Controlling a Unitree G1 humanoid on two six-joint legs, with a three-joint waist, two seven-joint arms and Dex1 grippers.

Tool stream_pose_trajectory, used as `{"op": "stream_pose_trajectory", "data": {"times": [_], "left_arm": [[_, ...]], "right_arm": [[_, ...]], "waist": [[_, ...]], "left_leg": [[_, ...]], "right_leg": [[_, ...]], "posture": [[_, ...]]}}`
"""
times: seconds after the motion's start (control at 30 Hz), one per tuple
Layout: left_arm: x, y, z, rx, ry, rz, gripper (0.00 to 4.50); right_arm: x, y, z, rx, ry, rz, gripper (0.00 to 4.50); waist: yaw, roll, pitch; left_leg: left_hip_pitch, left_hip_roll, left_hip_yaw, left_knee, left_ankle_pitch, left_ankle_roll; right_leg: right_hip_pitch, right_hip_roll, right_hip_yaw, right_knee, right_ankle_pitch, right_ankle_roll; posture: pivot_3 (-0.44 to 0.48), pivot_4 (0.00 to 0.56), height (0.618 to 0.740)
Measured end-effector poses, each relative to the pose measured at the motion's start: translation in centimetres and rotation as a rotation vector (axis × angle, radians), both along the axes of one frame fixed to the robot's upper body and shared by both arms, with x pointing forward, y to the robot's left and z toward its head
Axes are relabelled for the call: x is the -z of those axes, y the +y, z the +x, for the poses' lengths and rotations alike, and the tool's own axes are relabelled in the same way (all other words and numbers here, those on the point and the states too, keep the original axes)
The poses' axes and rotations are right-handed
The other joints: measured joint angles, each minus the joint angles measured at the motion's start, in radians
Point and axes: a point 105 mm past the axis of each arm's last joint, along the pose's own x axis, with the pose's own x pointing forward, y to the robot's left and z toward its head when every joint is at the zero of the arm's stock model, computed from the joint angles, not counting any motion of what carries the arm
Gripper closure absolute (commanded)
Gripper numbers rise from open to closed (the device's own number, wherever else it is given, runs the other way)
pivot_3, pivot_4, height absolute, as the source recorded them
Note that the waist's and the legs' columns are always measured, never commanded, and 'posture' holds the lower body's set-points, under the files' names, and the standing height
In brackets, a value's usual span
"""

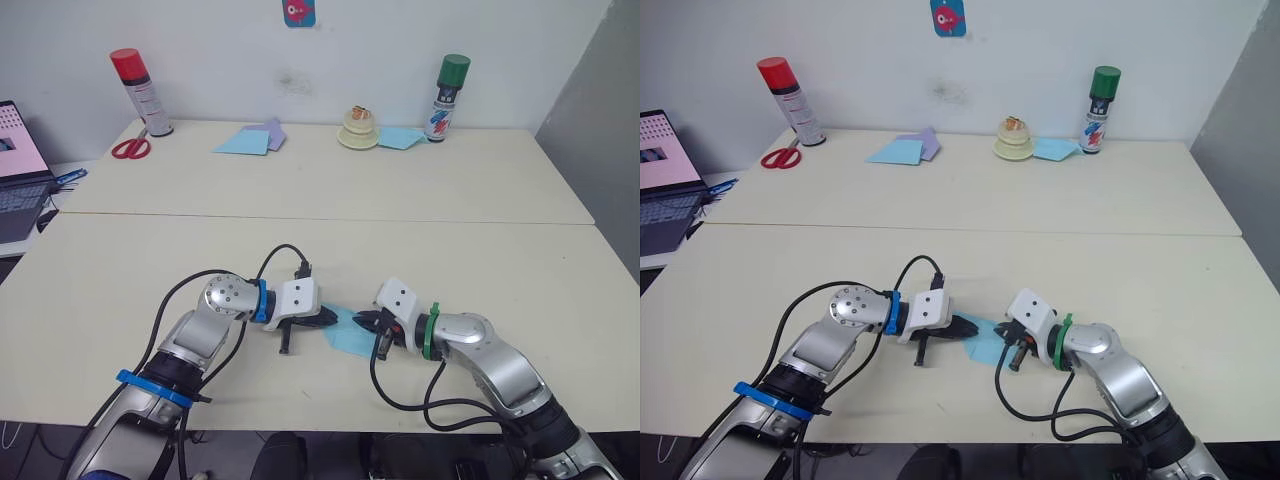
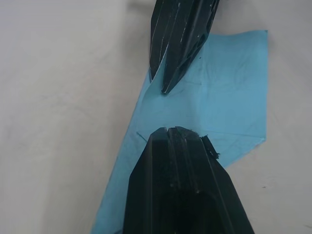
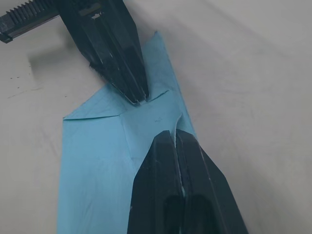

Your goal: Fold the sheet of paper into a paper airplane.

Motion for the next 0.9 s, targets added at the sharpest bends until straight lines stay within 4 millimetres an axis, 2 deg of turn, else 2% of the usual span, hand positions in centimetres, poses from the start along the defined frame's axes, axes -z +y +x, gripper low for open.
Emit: {"op": "stream_pose_trajectory", "data": {"times": [0.13, 0.27, 0.37, 0.43, 0.47, 0.5, 0.57, 0.7, 0.8, 0.9], "left_arm": [[0.1, 0.0, -0.2, 0.005, -0.001, -0.002, 4.5], [0.3, -0.1, -0.4, 0.011, -0.008, -0.006, 4.5], [0.4, 0.0, -0.4, 0.011, -0.009, -0.004, 4.5], [0.5, 0.0, -0.4, 0.01, -0.009, -0.004, 4.5], [0.5, 0.0, -0.4, 0.008, -0.01, -0.004, 4.5], [0.5, 0.0, -0.4, 0.006, -0.011, -0.004, 4.5], [0.5, 0.0, -0.3, 0.006, -0.011, -0.003, 4.5], [0.6, -0.1, -0.3, 0.011, -0.019, -0.005, 4.5], [0.6, -0.2, -0.3, 0.013, -0.02, -0.005, 4.5], [0.6, -0.2, -0.3, 0.012, -0.019, -0.004, 4.5]], "right_arm": [[-0.2, -0.4, 0.3, 0.025, -0.004, 0.01, 3.58], [-2.2, -1.8, 1.1, 0.046, -0.052, 0.047, 2.12], [-4.8, -2.1, 0.1, -0.05, -0.12, 0.071, 2.12], [-5.3, -1.7, -0.5, -0.106, -0.159, 0.053, 2.12], [-5.1, -1.5, -0.7, -0.122, -0.163, 0.044, 2.12], [-4.7, -1.2, -1.0, -0.137, -0.158, 0.036, 2.51], [-3.8, -0.3, -1.3, -0.161, -0.145, 0.023, 3.0], [-1.5, 0.9, -1.5, -0.205, -0.109, -0.051, 4.46], [-0.2, 0.7, -1.1, -0.207, -0.103, -0.105, 4.46], [-0.1, 0.8, -0.8, -0.218, -0.135, -0.134, 4.46]], "waist": [[0.001, 0.0, 0.0], [0.003, 0.0, 0.0], [0.003, 0.0, 0.0], [0.003, 0.0, 0.0], [0.003, 0.0, 0.0], [0.003, 0.0, 0.0], [0.003, 0.0, 0.0], [0.004, 0.001, 0.0], [0.005, 0.0, 0.0], [0.005, 0.001, 0.0]], "left_leg": [[0.0, 0.0, 0.0, 0.0, 0.0, 0.0], [-0.001, -0.001, 0.0, 0.0, 0.0, 0.0], [-0.001, -0.001, 0.0, -0.001, 0.0, 0.0], [-0.001, -0.001, -0.001, -0.001, 0.0, 0.0], [-0.001, -0.001, -0.001, -0.001, 0.0, 0.0], [-0.001, -0.001, -0.001, -0.001, 0.0, 0.0], [-0.001, -0.001, 0.0, -0.001, 0.0, 0.0], [-0.001, -0.002, 0.0, 0.0, 0.0, 0.0], [-0.001, -0.002, 0.0, 0.0, 0.0, 0.0], [-0.001, -0.002, 0.0, 0.0, 0.0, 0.0]], "right_leg": [[0.0, 0.0, 0.0, 0.0, 0.0, 0.0], [0.0, -0.001, 0.0, -0.001, 0.0, 0.0], [0.0, -0.001, 0.0, -0.002, 0.0, 0.0], [0.0, -0.001, -0.001, -0.002, -0.001, 0.0], [0.0, -0.001, -0.001, -0.002, -0.001, 0.0], [0.0, -0.001, -0.001, -0.002, -0.001, 0.0], [0.0, -0.001, -0.001, -0.001, -0.001, 0.0], [0.001, -0.002, -0.001, -0.001, 0.0, 0.0], [0.001, -0.002, 0.0, -0.002, 0.0, 0.0], [0.001, -0.002, -0.001, -0.002, 0.0, 0.0]], "posture": [[0.0, 0.15, 0.729], [0.0, 0.15, 0.729], [0.0, 0.15, 0.729], [0.0, 0.15, 0.729], [0.0, 0.15, 0.729], [0.0, 0.15, 0.729], [0.0, 0.15, 0.729], [0.0, 0.15, 0.729], [0.0, 0.15, 0.729], [0.0, 0.15, 0.729]]}}
